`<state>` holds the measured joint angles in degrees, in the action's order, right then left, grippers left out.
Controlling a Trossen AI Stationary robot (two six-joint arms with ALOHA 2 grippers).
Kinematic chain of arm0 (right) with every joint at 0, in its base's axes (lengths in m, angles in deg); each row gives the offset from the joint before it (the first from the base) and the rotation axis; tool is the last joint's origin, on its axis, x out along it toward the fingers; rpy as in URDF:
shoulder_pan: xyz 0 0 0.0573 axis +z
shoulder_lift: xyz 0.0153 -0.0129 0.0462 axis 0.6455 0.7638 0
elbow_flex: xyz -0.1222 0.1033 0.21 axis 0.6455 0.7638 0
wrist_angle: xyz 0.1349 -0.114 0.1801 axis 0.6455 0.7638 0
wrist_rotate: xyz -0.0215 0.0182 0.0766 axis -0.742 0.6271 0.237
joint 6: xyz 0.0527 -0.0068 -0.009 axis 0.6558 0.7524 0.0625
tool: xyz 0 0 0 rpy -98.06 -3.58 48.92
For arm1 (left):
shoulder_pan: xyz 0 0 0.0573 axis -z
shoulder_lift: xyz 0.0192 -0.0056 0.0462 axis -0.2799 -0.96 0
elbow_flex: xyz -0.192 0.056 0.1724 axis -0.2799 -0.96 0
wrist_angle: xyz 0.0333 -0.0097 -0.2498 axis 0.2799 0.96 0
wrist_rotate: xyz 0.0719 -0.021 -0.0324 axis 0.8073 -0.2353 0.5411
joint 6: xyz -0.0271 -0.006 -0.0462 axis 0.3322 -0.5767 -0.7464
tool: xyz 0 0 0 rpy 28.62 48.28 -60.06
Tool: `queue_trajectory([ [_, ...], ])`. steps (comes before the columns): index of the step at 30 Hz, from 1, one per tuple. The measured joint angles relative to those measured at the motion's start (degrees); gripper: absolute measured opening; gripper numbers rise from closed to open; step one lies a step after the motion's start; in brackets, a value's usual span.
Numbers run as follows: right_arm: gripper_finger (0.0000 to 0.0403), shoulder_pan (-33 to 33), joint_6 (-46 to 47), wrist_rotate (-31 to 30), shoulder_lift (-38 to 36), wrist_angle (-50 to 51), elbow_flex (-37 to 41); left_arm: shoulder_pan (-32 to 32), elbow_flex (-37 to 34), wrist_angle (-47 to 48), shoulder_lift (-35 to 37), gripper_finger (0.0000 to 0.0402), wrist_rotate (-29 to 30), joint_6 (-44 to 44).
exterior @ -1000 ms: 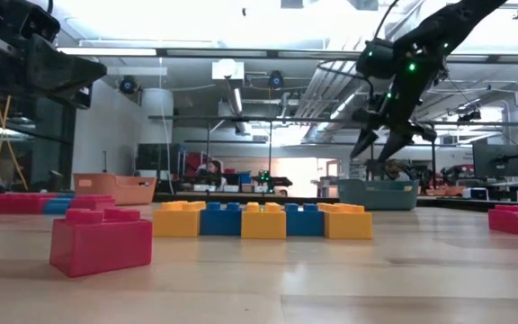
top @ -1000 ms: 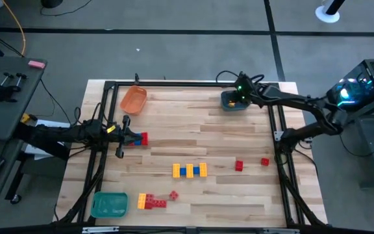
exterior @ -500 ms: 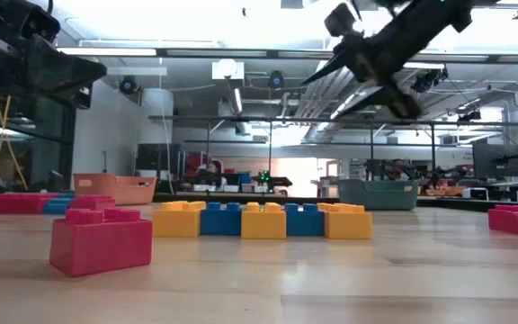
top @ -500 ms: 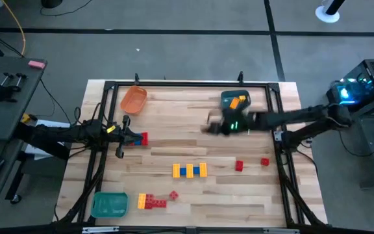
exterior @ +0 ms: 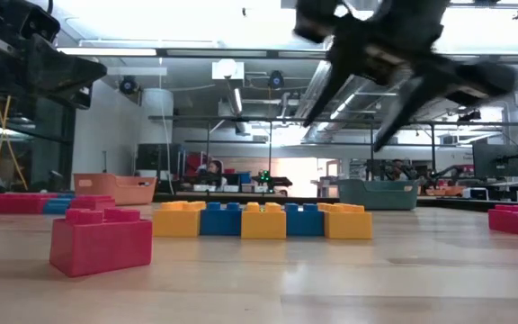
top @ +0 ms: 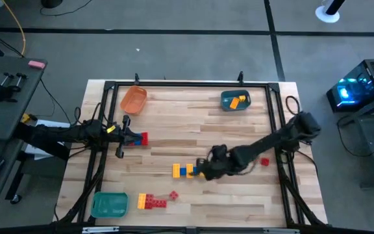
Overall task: Sort blocks
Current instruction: Put the yellow game piece into the blue bin
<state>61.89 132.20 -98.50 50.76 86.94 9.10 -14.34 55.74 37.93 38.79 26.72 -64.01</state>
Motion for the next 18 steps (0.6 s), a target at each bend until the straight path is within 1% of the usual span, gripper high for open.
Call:
queue_trajectory([
  [3,0.0164,-2.6,-4.06,1.7,4.32,6.03,-5.41,0.01,0.0,-0.01,0.0,0.0,0.0,0.0],
  [6,0.0164,-4.41,-6.63,3.77,8.24,8.09,-9.35,0.02,0.0,0.02,0.0,0.0,0.0,0.0],
  [9,0.0164,-5.6,-7.92,4.34,11.54,9.36,-12.34,0.01,0.0,0.02,0.0,0.0,0.0,0.0],
  [14,0.0164,-6.04,-7.69,6.6,15.77,13.22,-15.78,0.01,0.0,0.02,0.0,0.0,0.0,0.0],
  [18,0.0164,-5.83,-5.25,7.95,17.75,16.35,-16.84,0.02,0.0,0.0,0.0,0.0,0.0,0.0],
])
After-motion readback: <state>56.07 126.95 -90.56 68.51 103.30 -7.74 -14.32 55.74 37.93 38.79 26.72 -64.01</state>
